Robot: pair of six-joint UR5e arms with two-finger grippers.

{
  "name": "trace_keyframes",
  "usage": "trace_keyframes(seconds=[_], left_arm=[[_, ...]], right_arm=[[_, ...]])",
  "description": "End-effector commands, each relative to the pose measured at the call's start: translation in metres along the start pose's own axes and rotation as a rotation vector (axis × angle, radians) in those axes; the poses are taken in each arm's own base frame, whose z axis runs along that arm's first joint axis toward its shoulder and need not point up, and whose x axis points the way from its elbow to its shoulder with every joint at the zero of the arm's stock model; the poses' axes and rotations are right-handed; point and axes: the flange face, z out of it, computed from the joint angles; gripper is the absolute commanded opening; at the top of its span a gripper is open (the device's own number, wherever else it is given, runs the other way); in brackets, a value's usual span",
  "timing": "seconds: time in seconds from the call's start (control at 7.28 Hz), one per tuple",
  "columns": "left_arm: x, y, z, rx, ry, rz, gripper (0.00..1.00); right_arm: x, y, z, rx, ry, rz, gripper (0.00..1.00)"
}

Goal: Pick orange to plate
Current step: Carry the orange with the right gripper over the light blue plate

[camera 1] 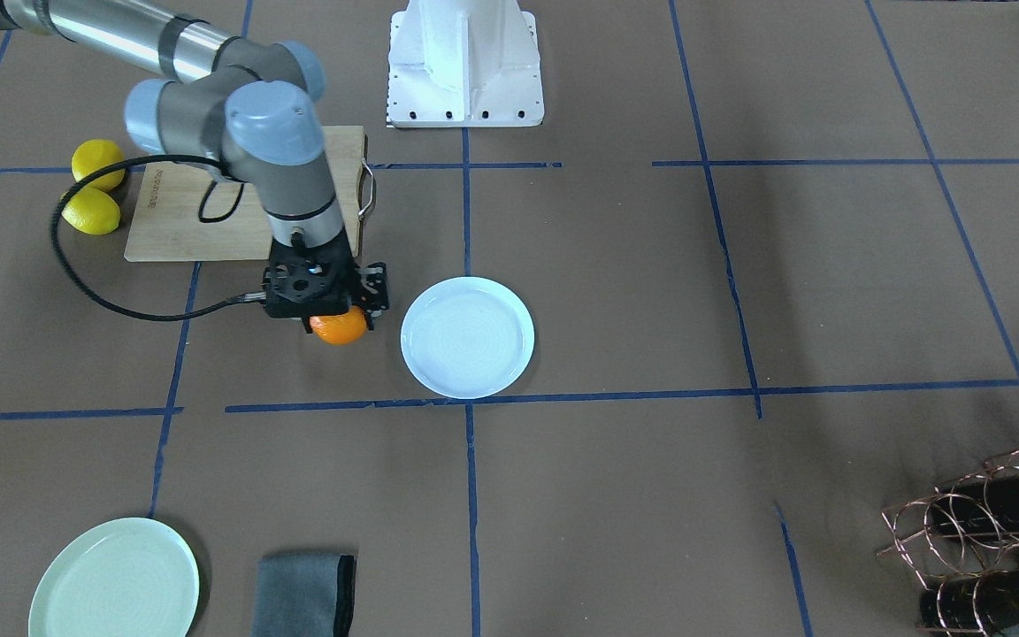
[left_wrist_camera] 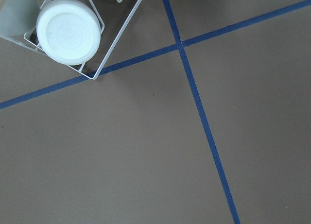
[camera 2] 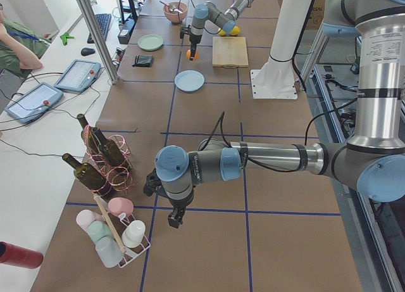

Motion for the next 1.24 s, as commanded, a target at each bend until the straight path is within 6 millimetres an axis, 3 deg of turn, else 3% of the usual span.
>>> trace_keyframes(seconds=[0.0,0.27,0.69,0.82,1.1], left_arm=[[0.001,0.001,0.0,0.001,0.001,0.0,1.0],[0.001,0.001,0.0,0.001,0.001,0.0,1.0],[0.001,0.0,-0.001,0.001,-0.001,0.001,1.0],[0.0,0.001,0.0,-0.001,0.0,-0.001,1.0],[-0.001,0.006,0.002,-0.004,0.002,-0.002,1.0]], right_arm=[[-0.091,-0.009,0.003,0.002,0.024,0.059,0.28],[-0.112,0.011,0.022,0.028,0.062,0.072,0.32],[-0.145,0.019,0.04,0.022,0.1,0.091,0.38],[-0.145,0.023,0.045,0.024,0.108,0.086,0.51],[-0.145,0.021,0.047,0.039,0.12,0.077,0.94]])
